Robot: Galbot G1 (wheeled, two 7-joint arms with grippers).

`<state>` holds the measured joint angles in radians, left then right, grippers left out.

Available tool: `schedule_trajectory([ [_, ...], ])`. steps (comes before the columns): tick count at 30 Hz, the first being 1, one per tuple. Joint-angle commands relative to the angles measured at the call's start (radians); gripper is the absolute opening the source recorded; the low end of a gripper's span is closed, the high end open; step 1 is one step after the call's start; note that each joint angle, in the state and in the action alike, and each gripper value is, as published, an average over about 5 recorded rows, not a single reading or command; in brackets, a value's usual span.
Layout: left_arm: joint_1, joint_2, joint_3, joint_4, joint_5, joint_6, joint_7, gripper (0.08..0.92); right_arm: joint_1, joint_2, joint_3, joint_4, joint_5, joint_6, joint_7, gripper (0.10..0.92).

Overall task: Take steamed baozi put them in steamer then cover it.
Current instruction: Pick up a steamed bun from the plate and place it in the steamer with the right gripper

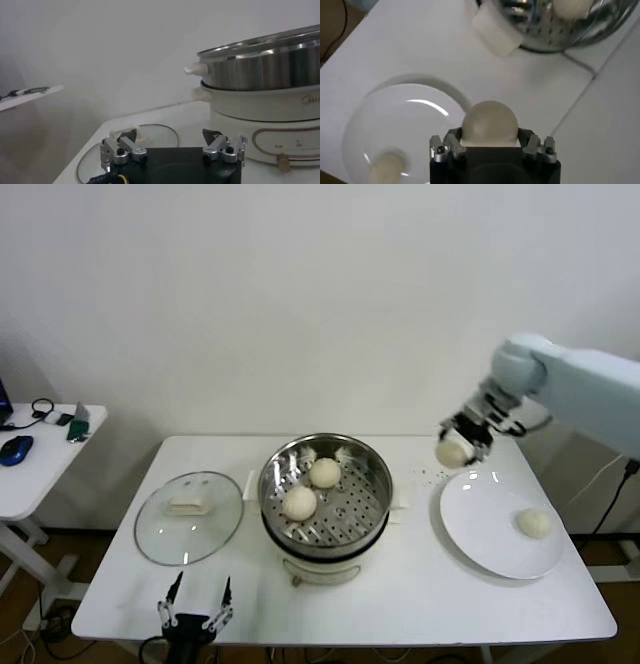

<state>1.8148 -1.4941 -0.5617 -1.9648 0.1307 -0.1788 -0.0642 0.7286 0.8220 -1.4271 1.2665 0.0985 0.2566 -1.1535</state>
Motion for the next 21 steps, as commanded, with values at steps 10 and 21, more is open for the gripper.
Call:
schedule_trajectory([
  [10,0.02,0.001,-0.005,-0.007,-0.019,-0.002,-0.012,0.823,0.1,0.445,-0.017,0.138,-0.049,0.183,-0.019,0.721],
  [21,0.016,-0.011,-0.01,-0.017,-0.023,-0.001,-0.015,0.823,-0.019,0.592,-0.041,0.072,-0.103,0.254,-0.02,0.721],
])
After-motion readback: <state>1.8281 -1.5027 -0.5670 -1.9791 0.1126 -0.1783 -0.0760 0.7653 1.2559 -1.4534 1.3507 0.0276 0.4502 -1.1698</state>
